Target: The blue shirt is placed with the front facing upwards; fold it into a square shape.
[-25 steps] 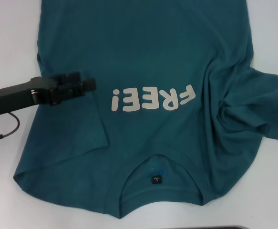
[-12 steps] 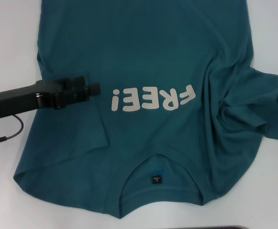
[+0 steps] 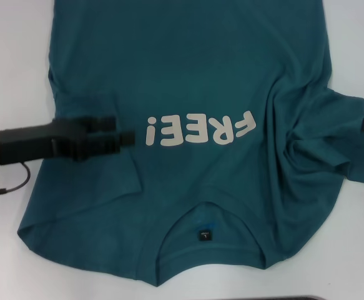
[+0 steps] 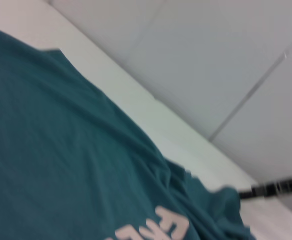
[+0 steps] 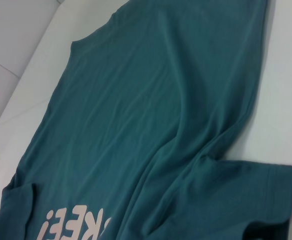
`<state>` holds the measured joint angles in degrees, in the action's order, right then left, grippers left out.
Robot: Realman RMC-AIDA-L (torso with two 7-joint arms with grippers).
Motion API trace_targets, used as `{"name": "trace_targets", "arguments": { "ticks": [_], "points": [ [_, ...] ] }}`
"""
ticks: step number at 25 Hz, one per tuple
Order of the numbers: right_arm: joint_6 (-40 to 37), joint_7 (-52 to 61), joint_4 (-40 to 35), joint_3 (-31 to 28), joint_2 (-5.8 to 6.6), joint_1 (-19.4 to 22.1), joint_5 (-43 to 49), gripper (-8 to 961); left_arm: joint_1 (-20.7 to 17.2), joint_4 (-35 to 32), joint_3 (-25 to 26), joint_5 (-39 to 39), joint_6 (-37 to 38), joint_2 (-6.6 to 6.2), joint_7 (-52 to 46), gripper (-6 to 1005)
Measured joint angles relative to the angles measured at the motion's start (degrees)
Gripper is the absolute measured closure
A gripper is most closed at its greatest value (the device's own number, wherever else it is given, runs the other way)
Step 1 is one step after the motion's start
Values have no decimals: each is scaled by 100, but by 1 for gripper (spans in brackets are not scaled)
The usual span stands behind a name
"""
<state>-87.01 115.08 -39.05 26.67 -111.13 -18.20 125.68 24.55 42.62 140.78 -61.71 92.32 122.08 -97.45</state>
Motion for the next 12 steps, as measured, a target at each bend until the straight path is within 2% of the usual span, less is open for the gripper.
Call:
{"name": "trace_targets", "arguments": {
  "ticks": [4,12],
  "points": [
    [28,-14,12,5,0,-27,0,125,-35,0,-214,43,109,-71,289,229],
    [37,-19,29,14,-22,-54,11,134,-56,-2,-243,45,229,-29,879,230]
  ]
}}
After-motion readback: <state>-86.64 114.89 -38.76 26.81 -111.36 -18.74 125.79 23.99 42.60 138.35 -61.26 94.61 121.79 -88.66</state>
